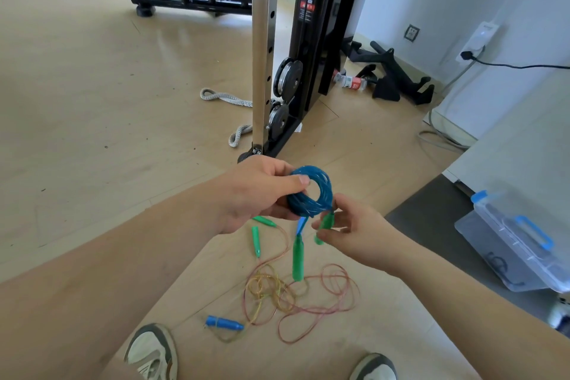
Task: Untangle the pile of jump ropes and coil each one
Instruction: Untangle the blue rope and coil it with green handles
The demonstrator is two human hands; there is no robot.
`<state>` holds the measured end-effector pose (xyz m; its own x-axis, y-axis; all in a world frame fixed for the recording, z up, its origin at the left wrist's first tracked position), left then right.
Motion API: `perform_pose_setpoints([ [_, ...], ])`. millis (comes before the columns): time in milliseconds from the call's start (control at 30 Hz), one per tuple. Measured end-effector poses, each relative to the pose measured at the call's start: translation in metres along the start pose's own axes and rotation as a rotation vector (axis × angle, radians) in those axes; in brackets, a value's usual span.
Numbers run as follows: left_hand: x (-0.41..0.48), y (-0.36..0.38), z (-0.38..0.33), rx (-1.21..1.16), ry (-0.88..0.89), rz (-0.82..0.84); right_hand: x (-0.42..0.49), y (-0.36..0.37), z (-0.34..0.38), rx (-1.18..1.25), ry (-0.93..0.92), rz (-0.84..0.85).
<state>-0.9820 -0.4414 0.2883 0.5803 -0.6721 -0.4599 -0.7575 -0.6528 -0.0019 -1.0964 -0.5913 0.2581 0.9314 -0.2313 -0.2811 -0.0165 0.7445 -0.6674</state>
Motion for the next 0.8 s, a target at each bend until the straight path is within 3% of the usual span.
perform_pose_setpoints([
  [133,-0.001,0.003,0.003,0.071,0.0,-0.012,0.001,-0.001,0.012,0.071,-0.068,-0.036],
  [300,-0.002,0.0,0.004,0.18,0.019,-0.051,0.003,-0.005,0.016,0.215,-0.047,0.06],
  [467,-0.003,0.0,0.001,0.237,0.05,-0.039,0.005,-0.014,0.016,0.281,-0.095,-0.075],
  [800,-0.004,0.004,-0.006,0.193,0.163,-0.055,0.002,-0.012,0.011,0.627,-0.02,0.068],
])
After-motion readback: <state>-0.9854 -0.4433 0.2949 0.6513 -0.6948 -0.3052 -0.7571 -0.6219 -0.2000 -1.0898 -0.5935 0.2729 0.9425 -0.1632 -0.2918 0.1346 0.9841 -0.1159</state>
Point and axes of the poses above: each hand's wrist, its own x-axis towards the middle knuckle, its own y-axis out of the palm, z = x × y, the point moved 5 cm from there along x, towards the middle knuckle, and after that the axes turned 4 degrees about -y, right-handed, at the moved point
